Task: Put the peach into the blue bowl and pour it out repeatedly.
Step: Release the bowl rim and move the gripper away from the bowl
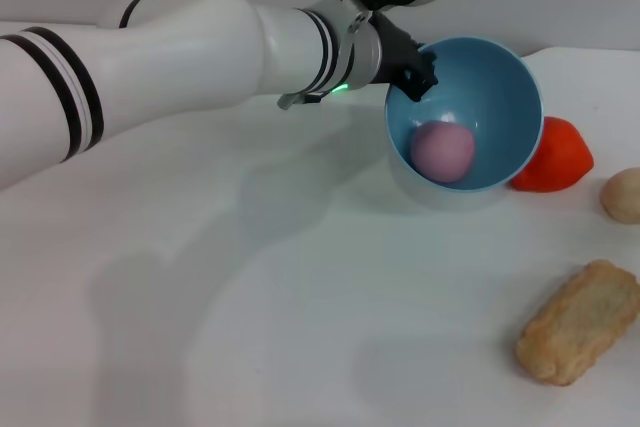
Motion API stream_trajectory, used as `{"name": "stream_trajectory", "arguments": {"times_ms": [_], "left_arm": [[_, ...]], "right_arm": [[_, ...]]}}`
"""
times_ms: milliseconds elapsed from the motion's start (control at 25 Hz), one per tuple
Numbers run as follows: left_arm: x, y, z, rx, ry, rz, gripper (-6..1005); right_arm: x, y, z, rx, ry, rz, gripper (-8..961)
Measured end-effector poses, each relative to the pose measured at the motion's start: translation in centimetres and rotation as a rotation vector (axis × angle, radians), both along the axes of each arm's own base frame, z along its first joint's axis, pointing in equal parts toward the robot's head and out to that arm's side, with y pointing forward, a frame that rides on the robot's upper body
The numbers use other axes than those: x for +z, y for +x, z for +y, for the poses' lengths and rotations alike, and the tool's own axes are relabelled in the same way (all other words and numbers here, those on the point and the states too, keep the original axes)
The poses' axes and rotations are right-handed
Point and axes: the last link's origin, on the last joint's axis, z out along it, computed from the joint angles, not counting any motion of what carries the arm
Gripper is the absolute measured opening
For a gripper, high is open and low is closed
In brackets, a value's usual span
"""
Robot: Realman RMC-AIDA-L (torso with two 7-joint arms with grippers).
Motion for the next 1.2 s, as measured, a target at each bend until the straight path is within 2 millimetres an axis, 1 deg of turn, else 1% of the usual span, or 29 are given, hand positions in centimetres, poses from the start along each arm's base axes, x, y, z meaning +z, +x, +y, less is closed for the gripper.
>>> {"name": "stream_trajectory", "arguments": {"times_ms": [160,280,400,720,800,960,1200], "left_arm": [[0.1,0.2,0.1,-0.018,0.01,0.005,-1],[0.1,0.3,0.2,-0.043,0.021,0.022,0],[-0.1,0.4,0.0,-0.079,0.025,0.041,0],[-0.3,1.4,-0.2,-0.158,0.035,0.074,0],[-0.3,1.9,-0.2,-0.209,0.046,0.088,-1],[-0.3,2.4,-0.3,-0.255,0.048,0.103,-1],[-0.4,2.5,-0.5,-0.315,0.054,0.139,-2]], "right_arm": [[0.5,-0.2,0.2,0.017,0.088,-0.042,408],[0.0,-0.7,0.9,0.03,0.13,-0.124,409],[-0.3,-1.0,1.3,0.043,0.139,-0.16,409],[-0.3,-1.0,1.3,0.038,0.138,-0.16,409],[-0.4,-0.9,1.2,0.032,0.136,-0.158,409],[-0.7,-0.7,0.8,0.023,0.13,-0.147,410],[-1.0,-0.6,0.3,0.015,0.126,-0.131,410]]}}
